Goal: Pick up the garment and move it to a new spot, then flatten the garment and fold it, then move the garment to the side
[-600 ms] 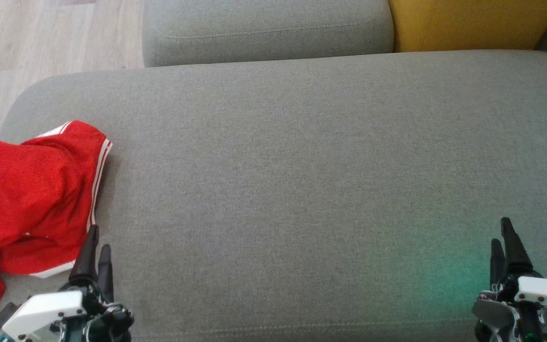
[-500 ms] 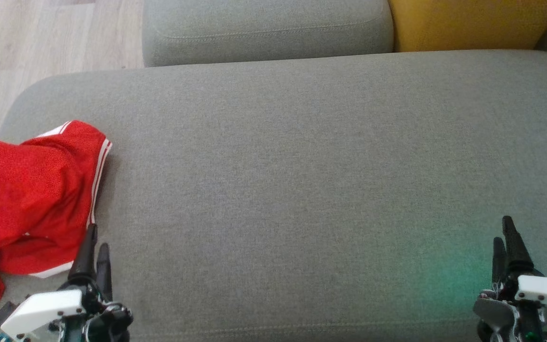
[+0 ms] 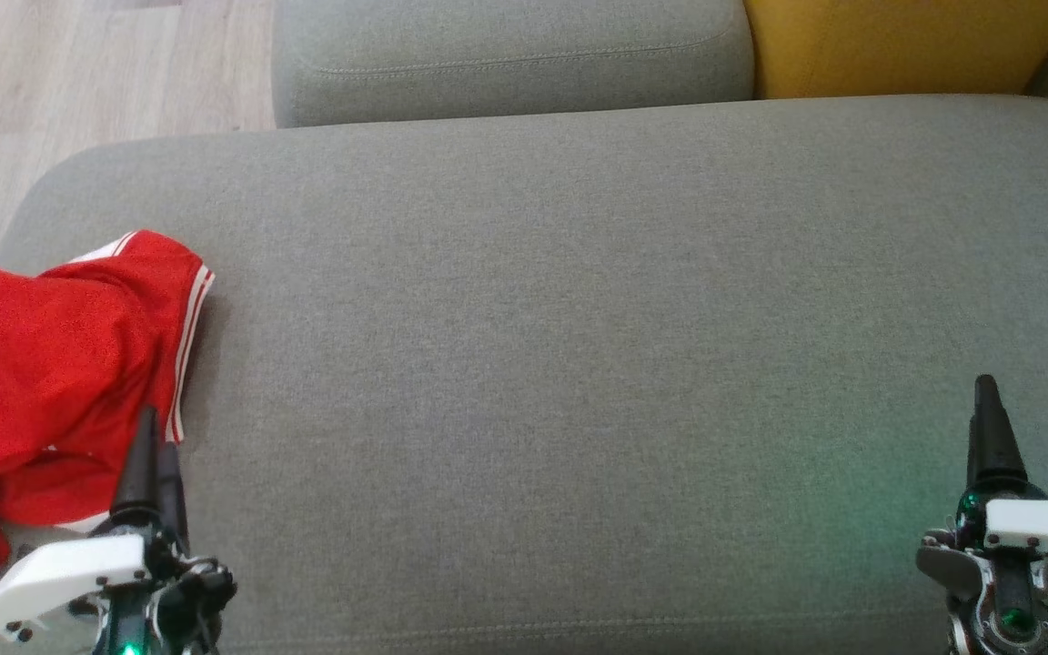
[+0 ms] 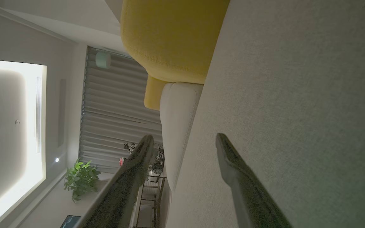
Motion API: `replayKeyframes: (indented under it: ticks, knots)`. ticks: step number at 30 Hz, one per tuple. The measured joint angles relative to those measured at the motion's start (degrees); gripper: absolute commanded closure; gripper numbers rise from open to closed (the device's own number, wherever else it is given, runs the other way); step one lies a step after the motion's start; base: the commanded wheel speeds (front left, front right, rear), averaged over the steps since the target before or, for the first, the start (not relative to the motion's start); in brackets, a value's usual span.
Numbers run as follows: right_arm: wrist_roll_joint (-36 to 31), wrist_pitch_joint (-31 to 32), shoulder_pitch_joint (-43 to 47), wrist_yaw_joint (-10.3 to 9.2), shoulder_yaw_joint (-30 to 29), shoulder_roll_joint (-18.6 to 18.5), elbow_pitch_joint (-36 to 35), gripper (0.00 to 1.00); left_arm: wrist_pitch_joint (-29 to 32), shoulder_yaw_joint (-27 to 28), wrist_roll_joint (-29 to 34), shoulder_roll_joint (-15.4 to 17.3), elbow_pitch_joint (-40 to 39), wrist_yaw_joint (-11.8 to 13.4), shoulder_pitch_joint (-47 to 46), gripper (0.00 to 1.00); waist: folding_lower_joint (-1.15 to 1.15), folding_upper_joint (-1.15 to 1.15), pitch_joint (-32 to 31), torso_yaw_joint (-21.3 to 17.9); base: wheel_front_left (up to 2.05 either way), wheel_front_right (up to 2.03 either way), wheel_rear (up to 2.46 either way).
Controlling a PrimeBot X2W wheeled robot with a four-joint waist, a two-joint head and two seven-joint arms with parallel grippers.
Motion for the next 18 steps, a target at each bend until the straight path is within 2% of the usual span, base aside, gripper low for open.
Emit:
replayKeyframes:
  ticks: [9, 18]
  knots:
    - [-8.91, -1.23, -1.07, 0.0, 0.13, 0.0, -2.98, 0.0, -1.13, 1.12, 3.81, 0.0, -2.19, -0.02, -0.9, 0.0, 0.0, 0.0, 0.18, 0.08, 0.0, 0.0, 0.0]
    - [-20.23, -2.65, -1.94, 0.0, 1.38, 0.0, -7.32, 0.0, -2.96, 1.04, 11.82, 0.0, -6.72, 0.41, -1.91, 0.0, 0.0, 0.0, 0.43, 0.13, 0.0, 0.0, 0.0]
